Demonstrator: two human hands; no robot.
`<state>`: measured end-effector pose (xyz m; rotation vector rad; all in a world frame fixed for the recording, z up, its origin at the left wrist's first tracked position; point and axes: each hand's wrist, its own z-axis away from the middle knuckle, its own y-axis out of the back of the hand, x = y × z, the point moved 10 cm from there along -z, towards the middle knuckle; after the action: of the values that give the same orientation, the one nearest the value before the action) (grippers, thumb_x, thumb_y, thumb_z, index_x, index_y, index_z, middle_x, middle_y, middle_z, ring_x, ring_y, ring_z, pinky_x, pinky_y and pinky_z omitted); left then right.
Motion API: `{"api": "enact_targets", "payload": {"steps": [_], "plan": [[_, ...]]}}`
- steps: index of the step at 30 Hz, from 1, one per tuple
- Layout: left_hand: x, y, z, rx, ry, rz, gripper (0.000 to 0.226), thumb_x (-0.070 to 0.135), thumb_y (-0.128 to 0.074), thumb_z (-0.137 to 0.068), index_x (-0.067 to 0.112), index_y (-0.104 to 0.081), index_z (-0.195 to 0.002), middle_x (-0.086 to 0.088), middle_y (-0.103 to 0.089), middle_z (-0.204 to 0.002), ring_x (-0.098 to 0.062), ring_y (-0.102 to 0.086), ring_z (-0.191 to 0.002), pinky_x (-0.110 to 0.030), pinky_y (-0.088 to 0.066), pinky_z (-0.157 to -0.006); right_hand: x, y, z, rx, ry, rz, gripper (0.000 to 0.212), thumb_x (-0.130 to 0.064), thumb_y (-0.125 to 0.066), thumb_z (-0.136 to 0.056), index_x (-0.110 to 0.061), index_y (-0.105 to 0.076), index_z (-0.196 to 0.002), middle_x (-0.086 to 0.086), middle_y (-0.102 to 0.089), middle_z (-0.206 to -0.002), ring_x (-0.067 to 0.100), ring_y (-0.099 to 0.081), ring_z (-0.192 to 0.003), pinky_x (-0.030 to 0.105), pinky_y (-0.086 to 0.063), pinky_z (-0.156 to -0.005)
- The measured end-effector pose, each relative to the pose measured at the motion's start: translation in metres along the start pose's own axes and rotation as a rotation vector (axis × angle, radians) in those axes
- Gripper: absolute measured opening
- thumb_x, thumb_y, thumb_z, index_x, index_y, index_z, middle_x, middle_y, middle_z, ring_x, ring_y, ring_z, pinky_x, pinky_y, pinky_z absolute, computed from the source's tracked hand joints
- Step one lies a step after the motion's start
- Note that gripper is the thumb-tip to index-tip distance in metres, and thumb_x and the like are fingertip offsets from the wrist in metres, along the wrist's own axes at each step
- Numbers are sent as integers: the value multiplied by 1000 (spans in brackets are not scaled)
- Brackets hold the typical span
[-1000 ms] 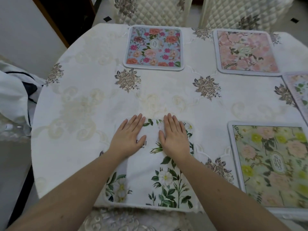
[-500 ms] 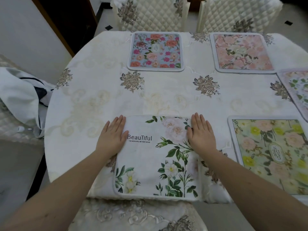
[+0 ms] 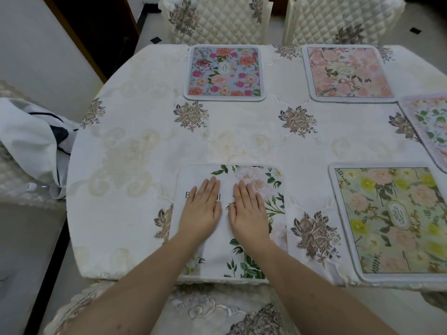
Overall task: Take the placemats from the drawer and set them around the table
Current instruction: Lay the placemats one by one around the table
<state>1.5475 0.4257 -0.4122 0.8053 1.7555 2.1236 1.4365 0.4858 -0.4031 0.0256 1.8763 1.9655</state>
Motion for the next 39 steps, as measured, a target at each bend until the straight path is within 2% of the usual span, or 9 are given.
{"api": "enact_targets", "payload": {"steps": [6,13,20,23,27,30,32,36,39], "plan": [[-19,-1,10,-32,-96,-76,60,44,-15,-103,24,-5,-159,8,-1,-165,-10,-3,-152,-33,3,-122,39,10,5,-4,8,43,61,-39,-26,-100,-13,-21,-155,3,-21,-162,15,-12,-150,37,-8,-121],[-39,5,25,-57,-117,-108,61,43,-18,-103,16,-16,-158,2,-13,-165,-12,-14,-151,-29,-2,-122,76,16,18,-92,-6,94,63,-44,-9,-101,-16,2,-156,-1,4,-164,10,10,-149,30,11,-120],[-57,9,55,-76,-141,-116,62,44,-16,-103,15,-14,-158,1,-10,-165,-12,-10,-152,-29,-1,-123,83,14,53,-192,82,133,66,-52,3,-97,-19,14,-154,-4,20,-160,10,20,-147,31,11,-120],[-65,10,67,-91,-151,-157,62,43,-18,-103,14,-15,-158,0,-11,-165,-15,-14,-151,-30,-3,-122,87,10,72,-217,134,159,64,-52,0,-100,-18,13,-153,-2,17,-162,11,19,-148,34,9,-121],[-78,15,86,-137,-168,-216,62,45,-18,-104,15,-18,-158,-1,-18,-164,-17,-23,-150,-31,-4,-121,94,11,96,-202,174,175,67,-53,0,-102,-14,-9,-155,2,-9,-164,15,-3,-151,35,-1,-121],[-83,22,93,-108,-108,-213,64,46,-20,-103,10,-28,-155,-5,-26,-161,-20,-30,-147,-30,-1,-121,81,16,99,-213,191,116,63,-52,2,-100,-20,1,-154,-3,1,-163,10,7,-150,31,5,-121],[-65,25,93,-77,-117,-179,65,45,-19,-103,6,-31,-153,-9,-28,-161,-24,-30,-147,-35,-5,-121,51,17,97,-233,270,50,62,-50,-5,-101,-19,2,-154,-4,4,-162,8,10,-149,33,3,-122],[-2,13,91,-118,-171,-43,73,52,0,-96,13,-5,-159,0,1,-165,-15,-2,-153,-35,1,-123,-16,-2,99,-347,544,45,74,-58,-19,-100,-14,1,-157,-1,9,-162,11,11,-149,32,5,-121],[23,-4,91,-175,-129,8,72,55,3,-97,16,11,-157,4,20,-162,-9,15,-150,-32,7,-122,-26,-15,96,-384,548,123,88,-70,-9,-91,-11,8,-155,3,18,-160,14,17,-147,31,12,-119]]}}
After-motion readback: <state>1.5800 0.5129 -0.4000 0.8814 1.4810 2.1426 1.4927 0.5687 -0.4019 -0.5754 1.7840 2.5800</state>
